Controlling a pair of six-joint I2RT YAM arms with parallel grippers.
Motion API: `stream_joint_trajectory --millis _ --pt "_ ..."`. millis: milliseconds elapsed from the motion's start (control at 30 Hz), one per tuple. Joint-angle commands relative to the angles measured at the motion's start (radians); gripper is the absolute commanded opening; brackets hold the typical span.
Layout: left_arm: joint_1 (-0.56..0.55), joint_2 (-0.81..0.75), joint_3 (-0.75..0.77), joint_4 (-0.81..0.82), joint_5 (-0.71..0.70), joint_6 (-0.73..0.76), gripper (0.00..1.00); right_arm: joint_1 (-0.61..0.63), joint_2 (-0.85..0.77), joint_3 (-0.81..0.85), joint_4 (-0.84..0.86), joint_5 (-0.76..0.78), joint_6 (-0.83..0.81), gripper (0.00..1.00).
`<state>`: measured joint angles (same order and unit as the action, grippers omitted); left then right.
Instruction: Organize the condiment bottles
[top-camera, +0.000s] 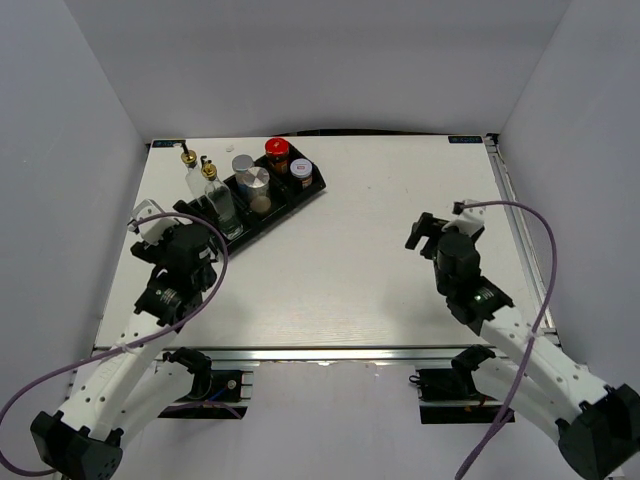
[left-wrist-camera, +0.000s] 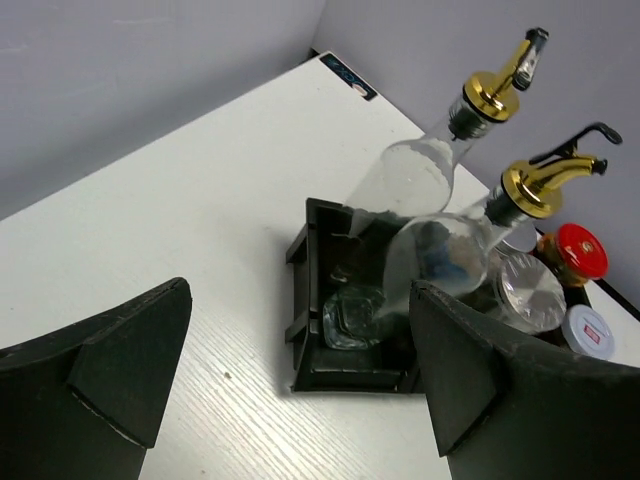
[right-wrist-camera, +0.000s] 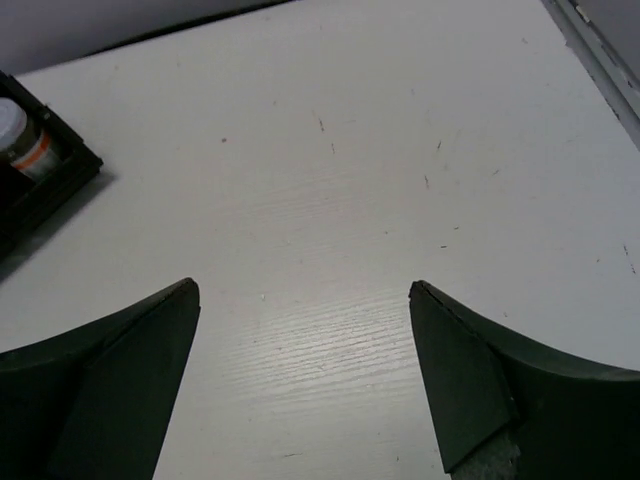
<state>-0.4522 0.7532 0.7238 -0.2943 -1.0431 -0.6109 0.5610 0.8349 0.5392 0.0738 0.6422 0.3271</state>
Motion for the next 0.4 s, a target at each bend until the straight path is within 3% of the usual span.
stream_joint_trajectory --millis 0,367 --pt "0.01 -0.002 0.045 -0.011 -0.069 -0.003 0.98 -0.001 -0.086 -0.007 0.037 0.085 0.063 0.89" --pt "0.02 0.032 0.039 0.015 -0.028 0.023 0.98 0.0 -0.082 0.002 0.011 0.103 0.052 0.89"
